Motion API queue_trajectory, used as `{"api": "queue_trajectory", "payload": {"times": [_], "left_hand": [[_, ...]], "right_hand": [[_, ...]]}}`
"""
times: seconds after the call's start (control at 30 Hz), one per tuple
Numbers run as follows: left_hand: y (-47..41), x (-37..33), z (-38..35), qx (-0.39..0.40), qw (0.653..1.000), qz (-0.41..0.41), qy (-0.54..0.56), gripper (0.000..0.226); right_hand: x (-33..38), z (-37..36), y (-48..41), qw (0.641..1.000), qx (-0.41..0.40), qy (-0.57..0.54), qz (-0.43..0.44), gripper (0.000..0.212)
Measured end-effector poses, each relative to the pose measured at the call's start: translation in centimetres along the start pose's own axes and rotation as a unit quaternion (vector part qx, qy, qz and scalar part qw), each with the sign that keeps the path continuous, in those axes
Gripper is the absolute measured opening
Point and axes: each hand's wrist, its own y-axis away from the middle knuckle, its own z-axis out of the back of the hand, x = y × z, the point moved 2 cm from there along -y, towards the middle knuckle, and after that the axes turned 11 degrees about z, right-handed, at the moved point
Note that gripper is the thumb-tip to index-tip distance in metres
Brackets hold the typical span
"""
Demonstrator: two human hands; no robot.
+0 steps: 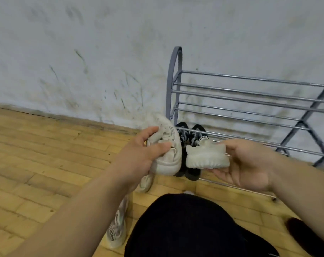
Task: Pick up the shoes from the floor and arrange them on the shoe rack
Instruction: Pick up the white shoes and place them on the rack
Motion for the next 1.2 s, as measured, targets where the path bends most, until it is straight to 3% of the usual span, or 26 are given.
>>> {"api": "queue_trajectory", "payload": {"times": [0.27, 0.43, 0.63, 0.8, 1.0, 1.2], "left_hand": [[4.0, -6.4, -7.1, 0.068, 0.992, -0.093, -0.043, 0.072], [3.3, -8.5, -13.6, 0.097, 0.982, -0.145, -0.077, 0.066], [0.5, -10.8, -21.7, 0.157, 0.969, -0.188, -0.039, 0.068], [-3.0, -10.7, -27.2, 0.183, 0.968, -0.173, 0.018, 0.074], [-6.4, -8.6, -28.2, 0.206, 0.97, -0.113, 0.056, 0.076], [-8.2, -8.1, -28.5, 0.25, 0.965, -0.056, 0.053, 0.079]], "right_hand": [[5.6, 6.3, 7.4, 0.977, -0.007, 0.099, 0.191, 0.041], [6.5, 11.0, 9.0, 0.956, -0.026, 0.109, 0.27, 0.048], [9.3, 16.5, 7.8, 0.929, -0.09, 0.111, 0.342, 0.056], [10.9, 19.8, 4.6, 0.916, -0.138, 0.116, 0.358, 0.061], [11.4, 21.0, 0.7, 0.899, -0.16, 0.166, 0.372, 0.062], [12.0, 21.1, -0.7, 0.867, -0.264, 0.132, 0.401, 0.053]]}}
